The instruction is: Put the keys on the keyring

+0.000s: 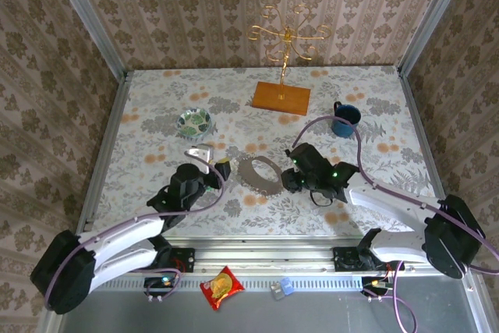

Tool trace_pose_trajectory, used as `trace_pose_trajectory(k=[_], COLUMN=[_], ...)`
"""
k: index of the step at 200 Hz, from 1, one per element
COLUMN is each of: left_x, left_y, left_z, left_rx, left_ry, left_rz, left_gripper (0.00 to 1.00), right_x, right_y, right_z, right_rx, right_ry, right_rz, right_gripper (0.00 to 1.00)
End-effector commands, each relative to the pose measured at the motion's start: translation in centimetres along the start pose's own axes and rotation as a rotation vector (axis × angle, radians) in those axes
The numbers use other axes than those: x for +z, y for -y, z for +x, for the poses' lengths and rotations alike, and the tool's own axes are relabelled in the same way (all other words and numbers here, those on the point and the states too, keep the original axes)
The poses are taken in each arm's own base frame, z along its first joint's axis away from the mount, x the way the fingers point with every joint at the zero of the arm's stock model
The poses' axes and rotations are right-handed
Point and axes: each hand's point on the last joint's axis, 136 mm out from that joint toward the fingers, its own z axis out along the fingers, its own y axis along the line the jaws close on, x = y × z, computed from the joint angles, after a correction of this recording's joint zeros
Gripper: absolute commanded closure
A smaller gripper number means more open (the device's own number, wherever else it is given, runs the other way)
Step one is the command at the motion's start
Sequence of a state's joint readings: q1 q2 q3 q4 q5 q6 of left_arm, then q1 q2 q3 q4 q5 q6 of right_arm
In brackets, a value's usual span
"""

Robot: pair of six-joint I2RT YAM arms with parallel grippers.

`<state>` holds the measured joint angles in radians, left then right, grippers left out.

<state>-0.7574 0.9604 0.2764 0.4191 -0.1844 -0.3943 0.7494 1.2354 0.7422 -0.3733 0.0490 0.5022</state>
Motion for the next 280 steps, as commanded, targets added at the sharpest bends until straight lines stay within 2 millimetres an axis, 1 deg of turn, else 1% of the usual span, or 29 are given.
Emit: trace_pose_trajectory(k=[1,15,36,38,45,65,88,118,155,205,225,244,258,280], left_x=[0.8,1.3,1.5,1.5,1.5,1.5,1.4,1.2,1.3,1.3,1.3,1.3,1.2,1.1], left_y=[1.5,1.9,2.5,2.5,2.6,2.7,2.8,2.9,3.0,3.1,3.1,3.1,3.2,3.3], left_z=[-0.5,-0.1,0.1,0.2,0.2,0.2,0.3,0.1,-0.1,-0.3,-0.4,-0.4,-0.6,-0.9], left_rx=[-0.088,-0.1,-0.1,-0.099,-0.098,-0.093,-0.085,-0.076,-0.072,-0.068,-0.067,-0.065,-0.06,-0.038], left_ry=[-0.018,-0.043,-0.058,-0.058,-0.057,-0.05,-0.046,-0.038,-0.029,-0.026,-0.024,-0.024,-0.021,-0.013], left_rz=[0.062,0.075,0.085,0.085,0.084,0.081,0.08,0.08,0.081,0.084,0.085,0.084,0.086,0.088], left_gripper=[0.45,0.46,0.46,0.46,0.46,0.46,0.46,0.46,0.46,0.47,0.47,0.47,0.47,0.47], right_x=[0.6,1.3,2.0,2.5,3.0,4.0,5.1,5.9,6.3,6.8,6.8,6.4,5.9,4.6], right_y=[0.4,0.6,-0.1,0.1,0.1,-0.2,-0.4,-0.3,-0.3,-0.5,-0.6,-0.6,-0.7,-1.0], right_z=[1.5,1.9,1.9,2.2,2.5,2.6,2.9,3.2,3.4,3.5,3.5,3.4,2.8,1.7], right_rx=[0.174,0.162,0.144,0.143,0.141,0.14,0.144,0.151,0.151,0.15,0.147,0.142,0.128,0.08], right_ry=[-0.101,-0.132,-0.17,-0.189,-0.207,-0.228,-0.26,-0.284,-0.294,-0.309,-0.311,-0.304,-0.285,-0.244], right_rz=[0.034,0.054,0.04,0.05,0.057,0.054,0.05,0.065,0.07,0.058,0.057,0.056,0.05,0.036], right_gripper=[0.72,0.72,0.72,0.72,0.71,0.71,0.73,0.77,0.82,0.83,0.88,0.95,0.99,1.0])
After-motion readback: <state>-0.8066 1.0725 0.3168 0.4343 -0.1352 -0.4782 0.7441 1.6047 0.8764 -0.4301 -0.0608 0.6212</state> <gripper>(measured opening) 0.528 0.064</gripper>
